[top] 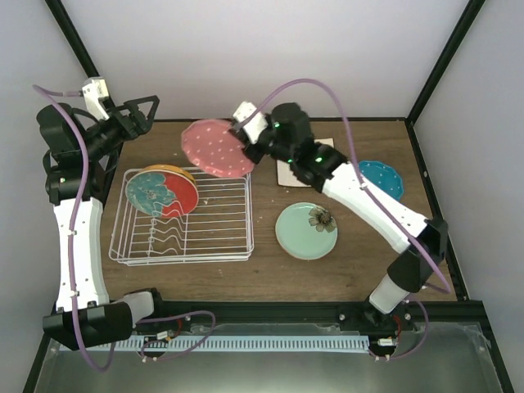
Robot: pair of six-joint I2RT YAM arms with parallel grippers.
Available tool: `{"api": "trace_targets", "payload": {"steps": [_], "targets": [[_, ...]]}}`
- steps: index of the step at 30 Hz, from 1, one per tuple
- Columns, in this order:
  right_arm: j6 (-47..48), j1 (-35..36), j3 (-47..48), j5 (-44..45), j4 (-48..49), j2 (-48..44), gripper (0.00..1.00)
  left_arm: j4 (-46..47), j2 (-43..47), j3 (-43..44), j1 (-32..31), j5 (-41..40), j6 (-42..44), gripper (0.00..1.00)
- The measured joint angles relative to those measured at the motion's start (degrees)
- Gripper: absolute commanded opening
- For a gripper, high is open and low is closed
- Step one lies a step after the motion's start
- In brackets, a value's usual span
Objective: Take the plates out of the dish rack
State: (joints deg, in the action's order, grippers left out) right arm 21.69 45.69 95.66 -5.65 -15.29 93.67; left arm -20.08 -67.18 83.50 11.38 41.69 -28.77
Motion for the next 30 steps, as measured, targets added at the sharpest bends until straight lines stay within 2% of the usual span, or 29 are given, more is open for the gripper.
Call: {"api": "trace_targets", "payload": {"steps": [6, 14, 20, 25, 30], "targets": [[-9.9, -11.74, -1.18, -2.08, -0.22, -3.26, 0.01, 0.37, 0.0, 0.0, 0.0, 0.02, -0.55, 1.0], [-29.55, -34.16, -1.31, -3.45, -10.58, -1.57, 0.01, 0.39, 0.0, 0.0, 0.0, 0.07, -0.83, 1.0], [-41.75, -50.03, -10.4, -6.08, -13.42, -2.73, 0.01, 0.39, 0.0, 0.0, 0.0, 0.26, -0.83, 1.0], [-46.53, -58.4, -18.86, -6.82, -16.63, -4.79, 0.01, 0.39, 0.0, 0.0, 0.0, 0.57, -0.83, 1.0], [-48.81, -63.25, -26.62, -7.19, -16.81, -8.39, 0.01, 0.42, 0.0, 0.0, 0.0, 0.68, -0.83, 1.0]]}}
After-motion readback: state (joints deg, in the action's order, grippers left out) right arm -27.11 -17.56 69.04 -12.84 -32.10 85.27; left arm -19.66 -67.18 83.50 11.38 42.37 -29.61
